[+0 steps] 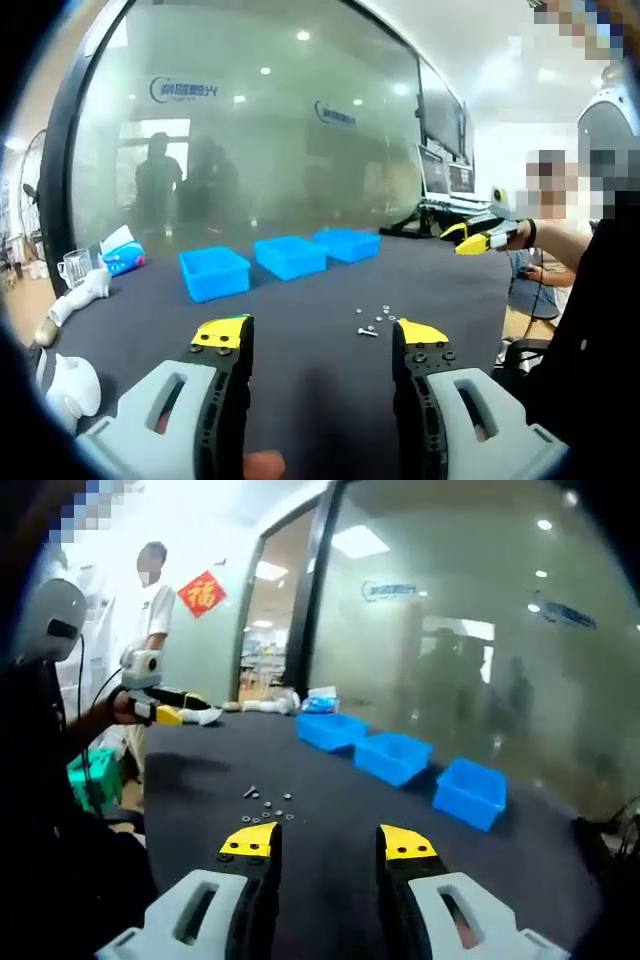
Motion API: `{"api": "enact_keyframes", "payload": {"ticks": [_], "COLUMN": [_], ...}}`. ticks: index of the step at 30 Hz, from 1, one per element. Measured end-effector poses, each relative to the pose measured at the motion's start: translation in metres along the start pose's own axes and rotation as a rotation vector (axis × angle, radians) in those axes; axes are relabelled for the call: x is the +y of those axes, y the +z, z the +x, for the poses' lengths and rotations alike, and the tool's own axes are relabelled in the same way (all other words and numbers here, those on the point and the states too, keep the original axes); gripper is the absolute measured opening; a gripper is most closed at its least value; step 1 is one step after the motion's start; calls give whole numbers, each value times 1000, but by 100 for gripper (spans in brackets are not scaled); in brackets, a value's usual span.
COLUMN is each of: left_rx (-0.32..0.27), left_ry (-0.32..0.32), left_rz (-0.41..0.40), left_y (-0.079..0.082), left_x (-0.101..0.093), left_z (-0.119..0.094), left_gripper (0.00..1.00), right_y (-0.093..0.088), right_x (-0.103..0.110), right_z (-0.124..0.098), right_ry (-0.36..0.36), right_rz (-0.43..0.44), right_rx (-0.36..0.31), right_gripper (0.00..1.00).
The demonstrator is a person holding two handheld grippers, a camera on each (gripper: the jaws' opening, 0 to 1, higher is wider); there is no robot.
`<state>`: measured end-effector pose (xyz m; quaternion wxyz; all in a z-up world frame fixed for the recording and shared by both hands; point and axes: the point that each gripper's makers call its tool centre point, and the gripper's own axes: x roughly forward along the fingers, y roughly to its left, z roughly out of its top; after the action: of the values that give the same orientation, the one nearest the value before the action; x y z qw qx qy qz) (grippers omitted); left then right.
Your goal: Sort the screws, nuts, and washers into the corresponding bins
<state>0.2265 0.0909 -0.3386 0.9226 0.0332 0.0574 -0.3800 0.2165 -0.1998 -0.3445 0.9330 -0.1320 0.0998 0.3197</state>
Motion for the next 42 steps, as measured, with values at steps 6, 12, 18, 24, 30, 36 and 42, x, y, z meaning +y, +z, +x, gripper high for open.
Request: {"api": "enact_keyframes", "payload": {"ticks": [6, 12, 18, 24, 30, 36, 42], "left_rx": [9, 6, 9, 7, 5, -2, -8], "left_ry": [-3, -2, -2, 6, 9, 5, -1], "left_rz": [7, 2, -2, -3, -11, -19, -26], "left_y": [-2, -3, -6, -7, -9, -10, -12], "left_x": [0, 0, 0, 2, 2, 2, 2], "left_z": [-3, -4, -5, -7, -8, -9, -9], "left_gripper": [54, 54, 54, 54, 54, 54, 54], "right_y": [2, 0, 6, 5, 5, 4, -2], "right_x": [15, 30, 41, 55, 76, 98, 114], "right_z": [13, 26, 40, 55, 74, 96, 121], "right_ry": [103, 183, 248, 307, 368, 421, 454], "right_rz": [-32, -112, -136, -141, -169, -201, -224], "right_rx": [58, 143, 169, 220, 278, 333, 395], "right_gripper": [34, 33, 32, 32, 30, 28, 27]}}
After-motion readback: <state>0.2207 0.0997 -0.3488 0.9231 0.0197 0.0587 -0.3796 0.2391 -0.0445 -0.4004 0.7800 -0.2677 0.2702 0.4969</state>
